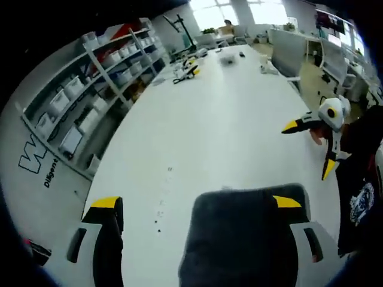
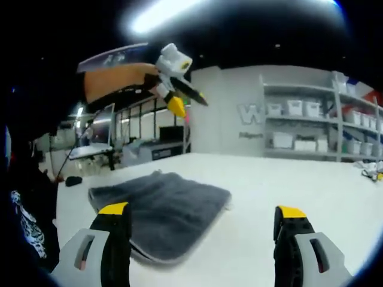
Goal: Open the folded towel by lifting each exposed corner and separating the folded layers until the towel lies flat within the target outline without major curled edges
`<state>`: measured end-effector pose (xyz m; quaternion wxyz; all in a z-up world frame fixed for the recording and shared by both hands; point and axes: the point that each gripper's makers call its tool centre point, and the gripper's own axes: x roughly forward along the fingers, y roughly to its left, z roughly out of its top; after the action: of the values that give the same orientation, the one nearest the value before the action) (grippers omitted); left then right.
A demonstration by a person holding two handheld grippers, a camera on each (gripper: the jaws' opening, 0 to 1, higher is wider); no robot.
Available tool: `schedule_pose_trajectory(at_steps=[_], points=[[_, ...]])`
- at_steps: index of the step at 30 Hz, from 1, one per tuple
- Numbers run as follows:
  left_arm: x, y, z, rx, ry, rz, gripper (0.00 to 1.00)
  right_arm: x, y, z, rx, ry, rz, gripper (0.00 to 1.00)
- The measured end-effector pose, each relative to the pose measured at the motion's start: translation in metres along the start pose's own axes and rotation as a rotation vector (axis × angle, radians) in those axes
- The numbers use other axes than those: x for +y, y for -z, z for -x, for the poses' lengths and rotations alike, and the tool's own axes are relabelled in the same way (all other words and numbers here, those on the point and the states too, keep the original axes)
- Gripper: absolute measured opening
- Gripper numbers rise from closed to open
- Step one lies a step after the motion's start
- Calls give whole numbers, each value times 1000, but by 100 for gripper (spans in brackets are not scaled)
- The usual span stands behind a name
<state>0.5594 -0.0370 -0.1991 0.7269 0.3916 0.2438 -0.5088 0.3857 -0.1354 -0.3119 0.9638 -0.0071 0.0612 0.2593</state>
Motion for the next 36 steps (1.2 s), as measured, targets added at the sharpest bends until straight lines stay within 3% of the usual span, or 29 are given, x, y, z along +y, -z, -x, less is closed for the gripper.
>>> schedule_pose_trajectory(at_steps=[6,13,16,23,27,31,36], points=[[-2,6,-15,54,25,-17,100,0,3,4,-2,-24,-27,100],[15,10,-34,62,9,27,95,10,17,-1,27,-52,-31,100],[22,14,-44,77,-10,17,94,8,26,-3,44,-31,-42,100],[19,18,-70,91,33,14,92,9,29,-3,39,-20,-67,94],[20,28,-85,123,54,0,91,11,35,-8,61,-33,-60,92],[18,35,-99,110,80,45,89,15,48,-17,118,-47,-55,88],[19,52,-113,157,89,42,87,15,64,-19,167,-61,-78,85]])
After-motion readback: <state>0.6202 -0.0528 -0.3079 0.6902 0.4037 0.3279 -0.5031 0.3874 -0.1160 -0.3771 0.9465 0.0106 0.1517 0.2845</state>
